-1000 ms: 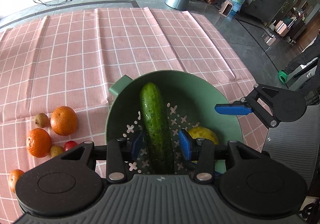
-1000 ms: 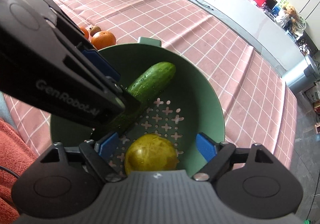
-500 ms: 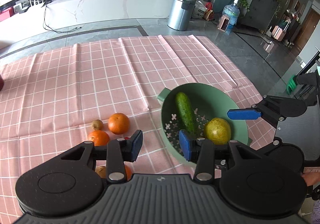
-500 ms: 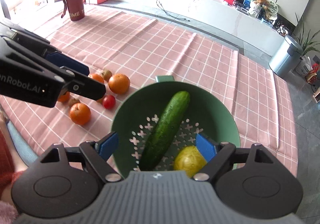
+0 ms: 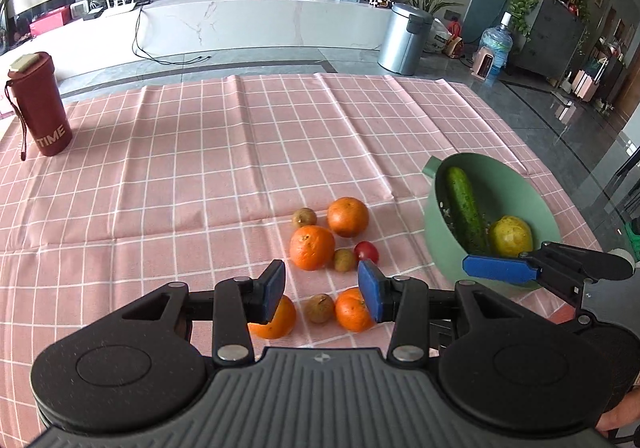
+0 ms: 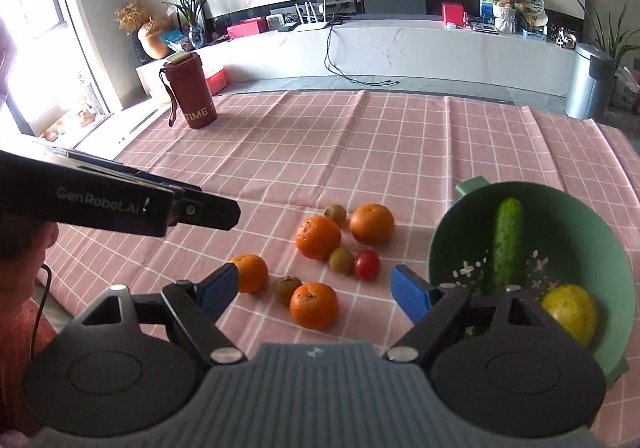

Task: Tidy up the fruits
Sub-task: 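Move both grippers back toward the oranges on the cloth, then grasp an orange with the left gripper while the right gripper grasps another orange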

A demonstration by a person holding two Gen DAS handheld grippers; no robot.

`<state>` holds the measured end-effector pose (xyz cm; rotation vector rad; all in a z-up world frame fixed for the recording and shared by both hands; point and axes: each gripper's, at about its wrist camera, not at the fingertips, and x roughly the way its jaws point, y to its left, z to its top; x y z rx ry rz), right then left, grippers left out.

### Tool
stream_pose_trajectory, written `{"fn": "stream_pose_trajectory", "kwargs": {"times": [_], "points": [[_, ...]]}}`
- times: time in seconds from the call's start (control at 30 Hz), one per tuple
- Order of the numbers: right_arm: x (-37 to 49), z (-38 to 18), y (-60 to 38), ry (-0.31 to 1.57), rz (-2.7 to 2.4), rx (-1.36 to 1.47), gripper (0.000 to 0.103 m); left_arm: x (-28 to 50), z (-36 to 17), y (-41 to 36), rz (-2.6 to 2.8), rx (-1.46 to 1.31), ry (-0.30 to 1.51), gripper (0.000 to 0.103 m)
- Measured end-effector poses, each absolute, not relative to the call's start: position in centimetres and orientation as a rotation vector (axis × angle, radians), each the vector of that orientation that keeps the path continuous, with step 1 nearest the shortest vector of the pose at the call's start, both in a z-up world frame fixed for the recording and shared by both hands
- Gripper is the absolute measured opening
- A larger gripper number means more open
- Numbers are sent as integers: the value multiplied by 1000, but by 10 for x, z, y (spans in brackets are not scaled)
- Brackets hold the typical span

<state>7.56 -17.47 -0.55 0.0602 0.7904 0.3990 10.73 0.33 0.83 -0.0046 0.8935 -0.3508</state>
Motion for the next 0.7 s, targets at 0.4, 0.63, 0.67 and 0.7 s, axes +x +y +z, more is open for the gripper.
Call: {"fn": "stream_pose_trajectory", "kwargs": {"times": [0.4,0.63,0.67,0.7], "points": [[86,-51,-155,865,292,54,61,115,-48,30,-347,-29,966,52],[99,-66,-154,920,293,70,52,121,-67,41,-344,-65,1003,54],[100,-68,-154,923,295,73,52,123,-69,42,-345,-72,1009,54],[102,-69,-153,927,294,74,52,124,-71,43,-348,-77,1014,55]]}}
